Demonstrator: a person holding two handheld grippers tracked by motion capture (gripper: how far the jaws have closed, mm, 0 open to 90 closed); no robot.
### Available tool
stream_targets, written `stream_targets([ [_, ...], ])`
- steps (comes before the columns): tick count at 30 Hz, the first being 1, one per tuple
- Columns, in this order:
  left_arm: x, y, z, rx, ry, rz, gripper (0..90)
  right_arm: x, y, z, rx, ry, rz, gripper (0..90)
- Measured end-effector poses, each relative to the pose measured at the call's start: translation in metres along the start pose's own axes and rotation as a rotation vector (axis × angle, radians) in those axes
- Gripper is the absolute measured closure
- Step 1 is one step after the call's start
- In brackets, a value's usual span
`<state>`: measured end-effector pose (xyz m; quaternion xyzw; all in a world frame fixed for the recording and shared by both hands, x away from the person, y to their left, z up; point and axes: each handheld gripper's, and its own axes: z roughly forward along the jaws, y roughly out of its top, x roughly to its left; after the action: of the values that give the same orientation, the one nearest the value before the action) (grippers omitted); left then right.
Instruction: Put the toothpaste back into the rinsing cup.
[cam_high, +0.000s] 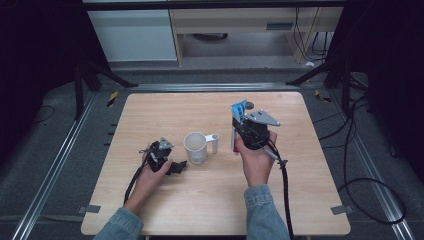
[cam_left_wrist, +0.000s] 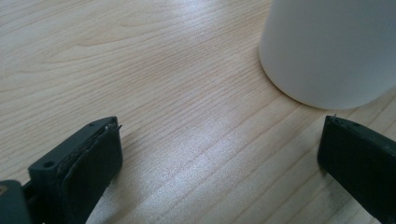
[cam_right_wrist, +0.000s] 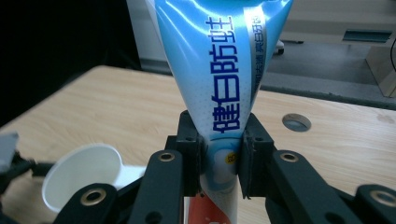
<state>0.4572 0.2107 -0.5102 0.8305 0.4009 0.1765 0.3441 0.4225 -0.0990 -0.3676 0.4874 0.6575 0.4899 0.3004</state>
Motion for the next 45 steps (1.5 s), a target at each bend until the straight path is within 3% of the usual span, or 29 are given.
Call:
stream_targets([
  [5,0.0,0.0,0.0,0.0,0.0,0.003,0.0,0.011,0.002,0.003,-0.023,-0.027,-0.015,73.3],
  [8,0.0,0.0,0.0,0.0,0.0,0.003,0.0,0.022,0.002,0.002,-0.047,-0.084,-0.034,73.3],
  [17,0.0,0.0,0.0,0.0,0.0,0.004,0.0,0.04,-0.003,-0.005,-0.081,-0.128,-0.045,73.3],
  [22,0.0,0.0,0.0,0.0,0.001,0.003,0.0,0.052,-0.003,-0.016,-0.109,-0.119,-0.039,73.3],
  [32,0.0,0.0,0.0,0.002,0.002,0.003,0.0,0.055,0.005,-0.031,-0.159,-0.124,-0.023,73.3],
  [39,0.0,0.0,0.0,0.003,0.001,0.005,0.0,0.06,0.011,-0.024,-0.152,-0.111,-0.036,73.3],
  [45,0.0,0.0,0.0,0.002,0.001,0.004,0.0,0.075,0.022,-0.011,-0.148,-0.089,-0.079,73.3],
])
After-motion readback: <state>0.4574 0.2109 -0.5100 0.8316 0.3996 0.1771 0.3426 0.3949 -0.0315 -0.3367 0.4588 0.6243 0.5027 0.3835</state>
